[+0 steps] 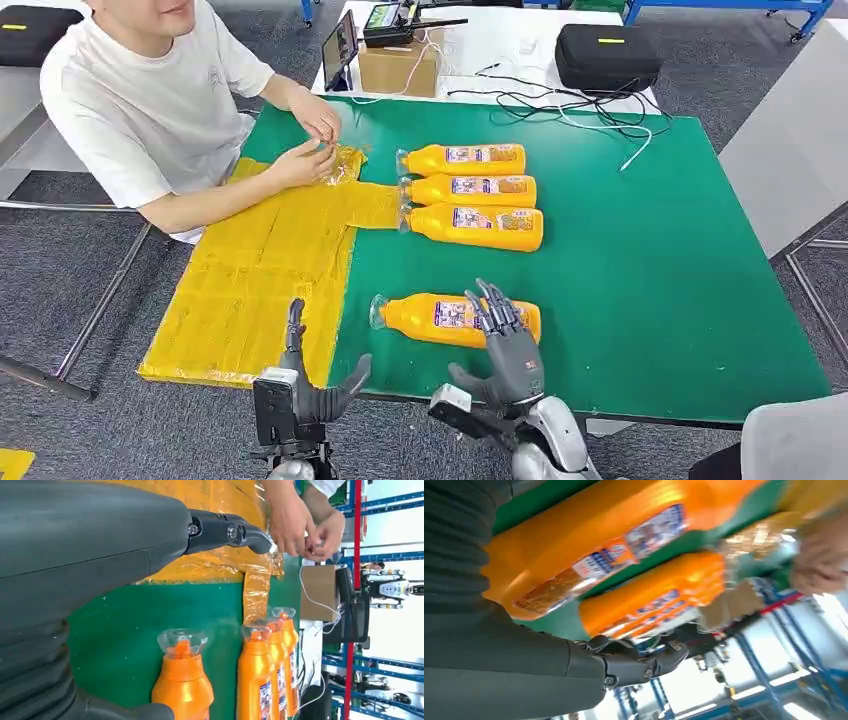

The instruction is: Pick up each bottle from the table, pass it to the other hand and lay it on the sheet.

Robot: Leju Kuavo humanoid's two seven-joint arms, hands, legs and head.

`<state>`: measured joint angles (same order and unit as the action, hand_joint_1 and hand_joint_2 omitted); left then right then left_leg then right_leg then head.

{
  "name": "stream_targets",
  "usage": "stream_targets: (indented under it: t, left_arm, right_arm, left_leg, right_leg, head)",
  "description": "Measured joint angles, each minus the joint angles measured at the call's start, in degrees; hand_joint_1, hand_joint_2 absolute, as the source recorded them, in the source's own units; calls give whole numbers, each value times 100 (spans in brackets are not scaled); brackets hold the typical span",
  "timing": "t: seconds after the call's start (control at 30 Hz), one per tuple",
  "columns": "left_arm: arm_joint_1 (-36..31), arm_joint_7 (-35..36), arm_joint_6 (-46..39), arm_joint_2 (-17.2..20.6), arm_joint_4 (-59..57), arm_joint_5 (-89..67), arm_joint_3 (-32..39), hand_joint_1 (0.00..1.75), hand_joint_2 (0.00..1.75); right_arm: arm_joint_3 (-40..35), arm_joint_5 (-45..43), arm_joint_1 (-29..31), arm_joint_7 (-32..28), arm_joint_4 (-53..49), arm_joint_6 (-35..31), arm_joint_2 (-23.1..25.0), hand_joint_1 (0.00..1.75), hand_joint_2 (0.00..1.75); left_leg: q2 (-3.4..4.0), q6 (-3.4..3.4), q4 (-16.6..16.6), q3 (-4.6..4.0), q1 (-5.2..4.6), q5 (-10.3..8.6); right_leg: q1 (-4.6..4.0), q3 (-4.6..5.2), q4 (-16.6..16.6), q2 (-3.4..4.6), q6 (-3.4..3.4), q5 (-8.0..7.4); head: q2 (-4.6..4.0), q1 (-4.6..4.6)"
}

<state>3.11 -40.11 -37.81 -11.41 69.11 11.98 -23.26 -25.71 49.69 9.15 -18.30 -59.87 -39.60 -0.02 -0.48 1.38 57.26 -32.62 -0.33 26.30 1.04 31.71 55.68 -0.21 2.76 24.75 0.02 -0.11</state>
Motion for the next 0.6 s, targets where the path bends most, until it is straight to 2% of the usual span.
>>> stream_targets:
  t: [0.2, 0.27, 0.4, 0.6]
  left_arm:
    - [75, 0, -114, 15, 116, 2, 11, 0, 175]
    - [92, 0, -175, 35, 157, 0, 15, 0, 175]
    - [170, 2, -230, 79, 267, -11, 35, 0, 175]
    - [273, 92, -230, 107, 431, -193, 79, 0, 175]
  right_arm:
    - [374, 1098, 243, 313, 214, -2, -20, 0, 175]
    - [435, 1266, 354, 616, 323, 41, -11, 0, 175]
    - [435, 1553, 541, 1360, 536, 424, -18, 0, 175]
    - [365, 1833, 742, 2008, 722, 1064, -35, 0, 175]
  left_leg:
    - [-2, 0, 1, -1, -1, -1]
    - [-1, 0, 1, -1, -1, 0]
    - [-2, 0, 0, -1, 0, 0]
    - [-2, 0, 0, -1, 0, -1]
  right_leg:
    - [1, -2, 0, -1, 0, 0]
    - [1, -1, 0, 0, 0, 0]
    - [0, 0, 0, -1, 0, 0]
    - [0, -1, 1, 0, 0, 0]
  head:
    - [-2, 0]
    - [-2, 0]
    - [-2, 0]
    - [0, 0]
